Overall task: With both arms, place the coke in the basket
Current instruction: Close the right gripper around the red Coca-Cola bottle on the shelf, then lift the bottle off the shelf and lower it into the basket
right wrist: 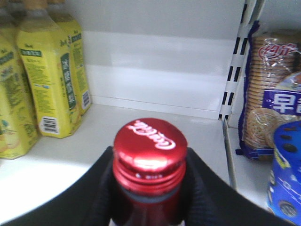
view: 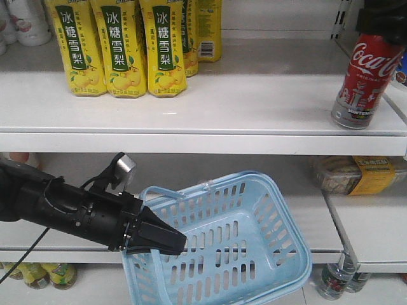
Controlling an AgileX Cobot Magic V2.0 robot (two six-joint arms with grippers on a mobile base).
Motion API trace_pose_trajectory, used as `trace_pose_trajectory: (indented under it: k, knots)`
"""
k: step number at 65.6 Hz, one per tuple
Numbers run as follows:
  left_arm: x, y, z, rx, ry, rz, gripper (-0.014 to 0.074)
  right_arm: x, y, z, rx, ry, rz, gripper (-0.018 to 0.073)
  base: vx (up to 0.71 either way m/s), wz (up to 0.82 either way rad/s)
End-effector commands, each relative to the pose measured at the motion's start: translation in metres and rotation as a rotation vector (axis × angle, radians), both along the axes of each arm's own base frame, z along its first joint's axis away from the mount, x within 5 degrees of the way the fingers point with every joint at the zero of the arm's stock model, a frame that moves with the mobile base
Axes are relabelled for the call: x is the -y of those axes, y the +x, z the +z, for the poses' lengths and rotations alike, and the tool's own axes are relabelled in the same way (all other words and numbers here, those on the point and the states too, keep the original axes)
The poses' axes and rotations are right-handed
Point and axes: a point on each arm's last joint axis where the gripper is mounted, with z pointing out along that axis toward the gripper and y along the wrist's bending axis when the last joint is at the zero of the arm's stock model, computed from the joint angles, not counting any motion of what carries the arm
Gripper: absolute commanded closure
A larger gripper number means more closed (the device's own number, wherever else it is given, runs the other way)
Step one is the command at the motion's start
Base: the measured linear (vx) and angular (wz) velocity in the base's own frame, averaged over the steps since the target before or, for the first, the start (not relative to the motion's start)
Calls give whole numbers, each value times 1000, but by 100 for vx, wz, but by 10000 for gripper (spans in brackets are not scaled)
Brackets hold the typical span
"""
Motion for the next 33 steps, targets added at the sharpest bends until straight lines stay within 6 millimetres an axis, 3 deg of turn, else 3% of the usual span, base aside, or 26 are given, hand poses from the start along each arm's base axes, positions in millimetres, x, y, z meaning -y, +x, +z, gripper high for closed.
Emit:
trace_pose_trajectory:
  k: [1, 14, 26, 33]
  knots:
    - [0, 6, 15, 68, -19, 55, 602, 0, -30, 39, 211, 16, 29, 568, 0, 0]
    - [0, 6, 15, 68, -19, 55, 602, -25, -63, 44, 195, -33, 198, 566, 0, 0]
    - [0, 6, 15, 68, -19, 55, 602, -62, -77, 28, 82, -51, 400, 564, 0, 0]
    - [0, 6, 15, 68, -19, 55, 602, -79, -81, 7, 26, -63, 483, 564, 0, 0]
